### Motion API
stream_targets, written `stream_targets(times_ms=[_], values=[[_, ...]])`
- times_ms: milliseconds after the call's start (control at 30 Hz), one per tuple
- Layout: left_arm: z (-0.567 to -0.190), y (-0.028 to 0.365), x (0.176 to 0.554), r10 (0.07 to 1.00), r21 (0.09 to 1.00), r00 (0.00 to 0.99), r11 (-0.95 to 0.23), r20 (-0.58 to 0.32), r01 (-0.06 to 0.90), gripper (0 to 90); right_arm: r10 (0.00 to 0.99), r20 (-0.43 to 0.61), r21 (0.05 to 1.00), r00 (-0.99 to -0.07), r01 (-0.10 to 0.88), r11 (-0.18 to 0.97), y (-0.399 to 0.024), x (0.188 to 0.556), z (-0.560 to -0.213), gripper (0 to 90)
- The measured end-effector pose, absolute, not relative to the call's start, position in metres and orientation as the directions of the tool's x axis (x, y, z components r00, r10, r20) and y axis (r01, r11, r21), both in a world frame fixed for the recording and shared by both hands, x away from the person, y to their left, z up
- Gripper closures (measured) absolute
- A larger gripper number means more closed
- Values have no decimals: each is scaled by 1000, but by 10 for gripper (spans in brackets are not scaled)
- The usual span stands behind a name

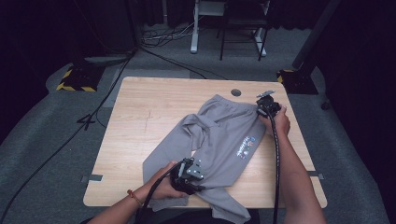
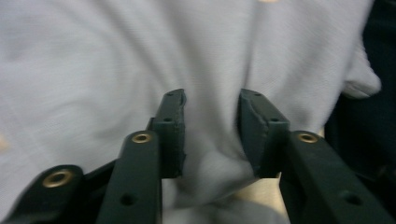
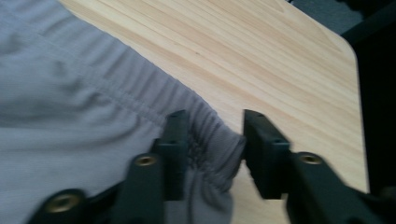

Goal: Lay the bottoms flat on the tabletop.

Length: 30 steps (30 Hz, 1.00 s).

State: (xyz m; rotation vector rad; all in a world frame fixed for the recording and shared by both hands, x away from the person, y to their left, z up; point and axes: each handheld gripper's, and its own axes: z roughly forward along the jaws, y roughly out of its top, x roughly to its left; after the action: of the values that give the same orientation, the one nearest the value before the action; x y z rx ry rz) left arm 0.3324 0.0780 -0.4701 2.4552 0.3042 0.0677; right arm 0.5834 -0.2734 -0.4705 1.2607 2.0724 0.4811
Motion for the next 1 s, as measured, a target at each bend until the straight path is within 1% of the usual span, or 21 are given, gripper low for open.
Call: stream_targets(times_ms=[33, 67, 100, 133, 167, 200, 267, 300, 367, 433, 467, 533, 633, 667, 733, 767, 800, 900, 933, 967, 1000], values=[[-468, 82, 334, 272, 632, 962, -743, -13, 219, 516, 882, -315, 627, -350, 621, 471, -270, 577, -468, 515], [-466, 91, 339, 339, 638, 941, -725, 1, 260, 459, 881, -294, 641, -371, 608, 470, -266, 573, -468, 495], [-465, 96, 341, 373, 644, 928, -711, 6, 282, 432, 861, -233, 656, -452, 581, 482, -252, 559, -467, 463], [-465, 104, 345, 418, 643, 908, -703, 27, 304, 432, 861, -233, 656, -452, 581, 482, -252, 559, -467, 463], [-465, 112, 349, 473, 640, 879, -692, 52, 335, 403, 798, -197, 661, -569, 524, 537, -232, 545, -470, 483], [-467, 120, 353, 516, 636, 854, -679, 60, 365, 403, 798, -197, 661, -569, 524, 537, -232, 545, -470, 483], [-470, 137, 360, 554, 638, 831, -658, 49, 400, 407, 740, -161, 665, -653, 482, 570, -215, 535, -475, 539], [-473, 144, 363, 582, 633, 812, -646, 47, 426, 405, 722, -148, 673, -676, 466, 575, -208, 532, -476, 545], [-478, 157, 372, 629, 636, 778, -594, -16, 493, 376, 726, -147, 681, -671, 464, 566, -198, 532, -478, 519], [-482, 165, 378, 671, 630, 741, -566, -22, 531, 329, 740, -112, 693, -663, 482, 537, -191, 539, -478, 489], [-483, 168, 381, 682, 632, 731, -558, -21, 538, 307, 766, -101, 708, -635, 495, 504, -189, 548, -476, 487], [-484, 172, 386, 705, 640, 707, -517, -57, 568, 292, 774, -88, 723, -627, 494, 483, -188, 553, -475, 486], [-488, 173, 391, 719, 631, 692, -505, -70, 589, 268, 794, -57, 730, -605, 518, 447, -187, 569, -474, 485], [-490, 172, 392, 719, 623, 692, -510, -70, 593, 273, 802, -60, 720, -595, 530, 448, -186, 574, -476, 483], [-490, 170, 391, 713, 622, 700, -537, -27, 571, 295, 811, -54, 689, -583, 566, 453, -183, 582, -482, 481], [-490, 169, 390, 712, 618, 702, -547, -13, 566, 344, 810, -48, 675, -584, 579, 458, -182, 584, -486, 475], [-489, 170, 390, 708, 621, 706, -548, -12, 561, 388, 817, -40, 674, -575, 588, 447, -182, 586, -488, 493], [-489, 173, 389, 687, 623, 727, -567, -3, 539, 467, 834, -2, 666, -552, 621, 413, -188, 588, -487, 516], [-488, 175, 389, 686, 619, 728, -572, 2, 538, 479, 838, -12, 662, -545, 624, 415, -192, 588, -487, 522], [-488, 177, 388, 689, 618, 725, -567, -6, 544, 481, 859, -25, 661, -512, 636, 398, -203, 590, -486, 527], [-488, 178, 386, 683, 616, 730, -573, -5, 541, 481, 859, -25, 661, -512, 636, 398, -203, 590, -486, 527]])
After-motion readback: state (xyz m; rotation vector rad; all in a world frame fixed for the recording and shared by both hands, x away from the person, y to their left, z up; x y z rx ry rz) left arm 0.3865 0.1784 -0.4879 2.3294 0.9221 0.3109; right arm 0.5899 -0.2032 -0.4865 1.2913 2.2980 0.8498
